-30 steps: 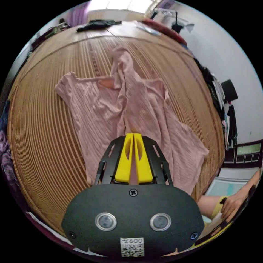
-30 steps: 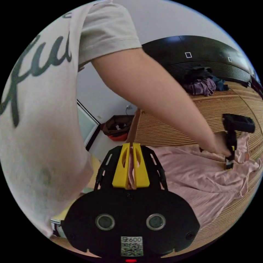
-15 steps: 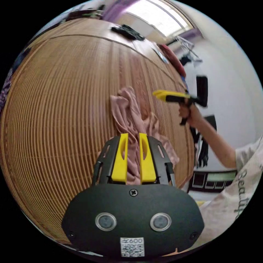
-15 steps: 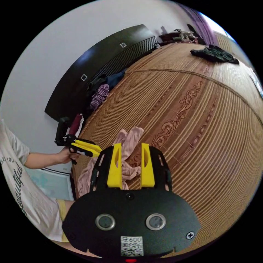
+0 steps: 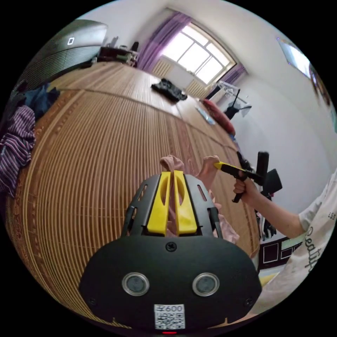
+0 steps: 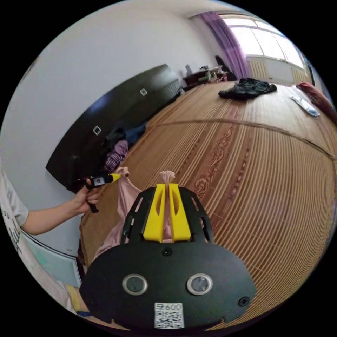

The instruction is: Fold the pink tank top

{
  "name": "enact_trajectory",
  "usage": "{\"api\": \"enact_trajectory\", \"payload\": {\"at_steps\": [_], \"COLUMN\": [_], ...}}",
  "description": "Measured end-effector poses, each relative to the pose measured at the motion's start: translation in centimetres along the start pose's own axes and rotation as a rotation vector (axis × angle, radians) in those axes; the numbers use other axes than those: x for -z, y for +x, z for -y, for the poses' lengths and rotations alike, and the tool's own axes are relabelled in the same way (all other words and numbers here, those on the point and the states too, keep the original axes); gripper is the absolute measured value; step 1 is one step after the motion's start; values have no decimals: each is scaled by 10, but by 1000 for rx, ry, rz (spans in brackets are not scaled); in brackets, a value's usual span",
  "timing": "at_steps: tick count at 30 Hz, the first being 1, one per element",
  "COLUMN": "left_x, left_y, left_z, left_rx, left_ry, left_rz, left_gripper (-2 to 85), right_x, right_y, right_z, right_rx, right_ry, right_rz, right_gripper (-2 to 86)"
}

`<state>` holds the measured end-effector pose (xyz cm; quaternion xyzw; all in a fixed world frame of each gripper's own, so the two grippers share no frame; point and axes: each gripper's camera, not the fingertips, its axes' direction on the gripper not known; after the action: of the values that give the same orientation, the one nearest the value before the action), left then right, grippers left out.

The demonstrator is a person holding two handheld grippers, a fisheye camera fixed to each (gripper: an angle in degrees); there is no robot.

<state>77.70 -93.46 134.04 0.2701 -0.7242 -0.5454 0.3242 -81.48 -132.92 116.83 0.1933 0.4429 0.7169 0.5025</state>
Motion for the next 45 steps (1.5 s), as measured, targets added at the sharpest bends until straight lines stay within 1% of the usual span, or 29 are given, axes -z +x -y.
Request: {"api": "enact_trajectory", "payload": {"at_steps": [1, 4, 7, 10, 14, 16, 23, 26, 27, 28, 29, 31, 32, 34, 36, 38, 40, 41, 43, 44, 45], "left_x": [30, 88, 128, 162, 190, 201, 205, 182, 172, 163, 159, 143, 140, 135, 141, 152, 169, 174, 187, 189, 192], "left_y": [11, 45, 81, 123, 162, 185, 274, 308, 333, 364, 382, 450, 465, 517, 546, 566, 574, 573, 564, 560, 548], "left_z": [-14, -50, -82, -108, -135, -151, -170, -158, -151, -146, -142, -125, -119, -89, -65, -40, -9, -3, 19, 23, 31], "left_rx": [-16, -39, -59, -115, -123, -102, -191, -139, -152, -189, -214, -311, -324, -366, -414, -448, -457, -460, -477, -480, -481], "left_ry": [63, 175, 226, 252, 252, 224, 115, 27, 12, 22, 29, 51, 54, 72, 102, 122, 126, 126, 95, 83, 61], "left_rz": [-43, -96, -125, -109, -133, -139, -101, -230, -308, -352, -366, -417, -432, -526, -598, -656, -661, -647, -558, -533, -482], "left_gripper": [24, 21, 19, 19, 18, 18, 18, 19, 19, 19, 19, 20, 20, 20, 20, 20, 20, 20, 21, 21, 22], "right_x": [31, 93, 132, 159, 179, 191, 232, 265, 286, 310, 322, 373, 385, 431, 455, 466, 461, 455, 417, 403, 373], "right_y": [-10, -49, -90, -129, -165, -183, -221, -231, -240, -252, -259, -286, -293, -327, -356, -381, -399, -402, -402, -401, -396], "right_z": [-6, -19, -29, -40, -50, -56, -68, -74, -76, -81, -84, -94, -96, -103, -109, -114, -113, -111, -100, -97, -90], "right_rx": [1, 44, 61, 90, 60, 25, -25, -69, -65, -45, -37, -1, 12, 81, 151, 230, 271, 277, 259, 253, 231], "right_ry": [94, 249, 317, 387, 401, 423, 461, 490, 512, 551, 576, 673, 696, 777, 838, 869, 841, 818, 696, 662, 588], "right_rz": [34, 57, 30, 34, 3, -26, -177, -267, -329, -418, -465, -591, -612, -682, -704, -662, -499, -446, -224, -167, -59], "right_gripper": [-8, -9, -9, -9, -9, -9, -9, -9, -9, -9, -9, -9, -9, -9, -9, -9, -9, -9, -9, -9, -8]}}
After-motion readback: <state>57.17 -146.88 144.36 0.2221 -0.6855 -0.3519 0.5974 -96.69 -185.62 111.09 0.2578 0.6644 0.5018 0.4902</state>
